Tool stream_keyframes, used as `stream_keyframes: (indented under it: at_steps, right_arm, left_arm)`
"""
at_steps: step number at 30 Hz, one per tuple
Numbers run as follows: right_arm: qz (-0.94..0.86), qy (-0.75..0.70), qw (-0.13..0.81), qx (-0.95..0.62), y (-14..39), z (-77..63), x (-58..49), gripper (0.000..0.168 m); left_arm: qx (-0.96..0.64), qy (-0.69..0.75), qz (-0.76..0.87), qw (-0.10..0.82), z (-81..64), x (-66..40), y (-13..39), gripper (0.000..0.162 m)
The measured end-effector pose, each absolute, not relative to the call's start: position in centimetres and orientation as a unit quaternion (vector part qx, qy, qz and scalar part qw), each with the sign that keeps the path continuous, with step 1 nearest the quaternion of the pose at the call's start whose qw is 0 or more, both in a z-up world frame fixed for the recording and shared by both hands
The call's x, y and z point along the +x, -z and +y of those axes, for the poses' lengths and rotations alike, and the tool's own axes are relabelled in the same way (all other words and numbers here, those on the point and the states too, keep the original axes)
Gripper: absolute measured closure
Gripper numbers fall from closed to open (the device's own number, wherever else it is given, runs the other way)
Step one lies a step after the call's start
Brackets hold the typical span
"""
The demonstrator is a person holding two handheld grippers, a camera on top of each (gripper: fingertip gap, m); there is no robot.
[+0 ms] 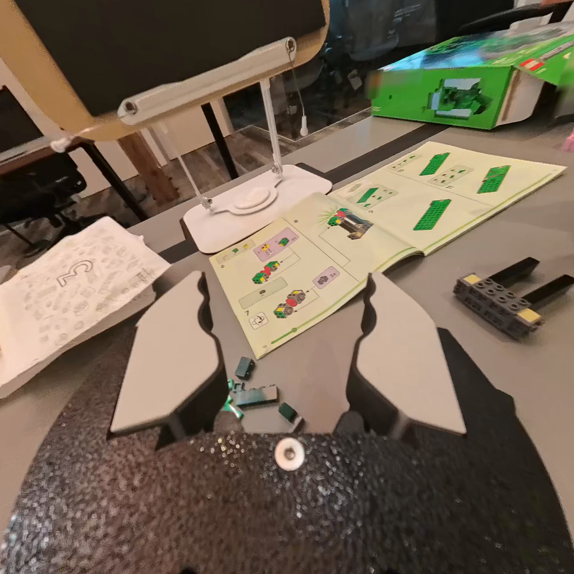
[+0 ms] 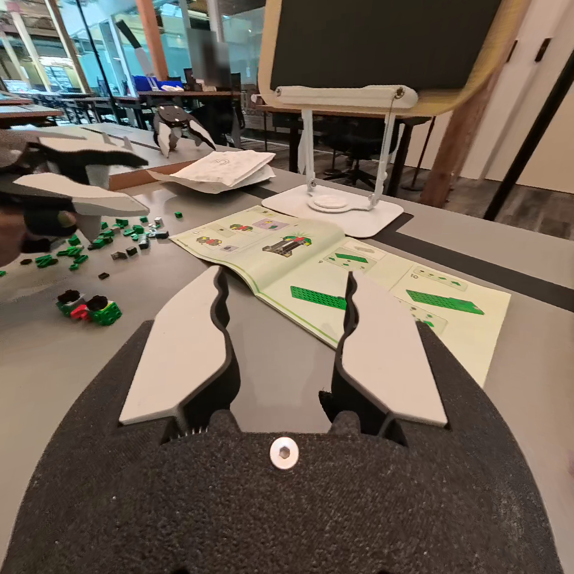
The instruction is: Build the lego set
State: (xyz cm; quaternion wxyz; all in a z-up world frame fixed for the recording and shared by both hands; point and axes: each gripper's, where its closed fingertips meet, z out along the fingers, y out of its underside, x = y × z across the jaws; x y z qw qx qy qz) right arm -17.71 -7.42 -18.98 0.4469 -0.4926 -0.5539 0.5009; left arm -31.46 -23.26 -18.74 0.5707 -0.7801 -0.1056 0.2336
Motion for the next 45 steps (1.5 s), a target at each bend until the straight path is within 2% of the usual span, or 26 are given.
stream_keyframes:
  at_steps: [4,12,17,19,21,26,36,45]
  right_arm:
    - [-0.544,-0.493,0.425,-0.53,19.6,-7.1,-17.4,0.095]
    - [-0.516,-0.38,0.459,-0.616,21.3,-3.9,-16.7,0.103]
    - [-0.551,-0.423,0.428,-0.578,20.9,-6.1,-17.0,0.108]
    - [-0.589,-0.472,0.389,-0.528,20.6,-8.6,-17.1,0.112]
    - [-0.63,-0.496,0.343,-0.49,20.9,-10.8,-16.7,0.128]
    - [-0.703,-0.445,0.298,-0.467,23.2,-12.6,-16.3,0.13]
    - [-0.769,-0.392,0.273,-0.425,25.2,-14.5,-15.7,0.152]
    - [-0.777,-0.365,0.271,-0.434,26.0,-14.3,-15.9,0.151]
  left_arm:
    - [-0.794,-0.213,-0.119,0.557,-23.4,-31.2,19.5,0.069]
    - [-0.8,-0.247,-0.129,0.531,-23.9,-31.6,20.7,0.079]
    - [-0.789,-0.227,-0.132,0.555,-24.1,-31.5,20.4,0.089]
    - [-0.782,-0.202,-0.118,0.577,-23.9,-30.8,19.8,0.102]
    - [-0.774,-0.188,-0.112,0.595,-23.9,-30.4,19.3,0.108]
    - [-0.784,-0.186,-0.107,0.582,-24.1,-30.4,19.7,0.107]
    - [-0.792,-0.179,-0.082,0.577,-23.6,-29.3,20.0,0.107]
    - [-0.801,-0.175,-0.073,0.568,-23.3,-28.9,20.4,0.104]
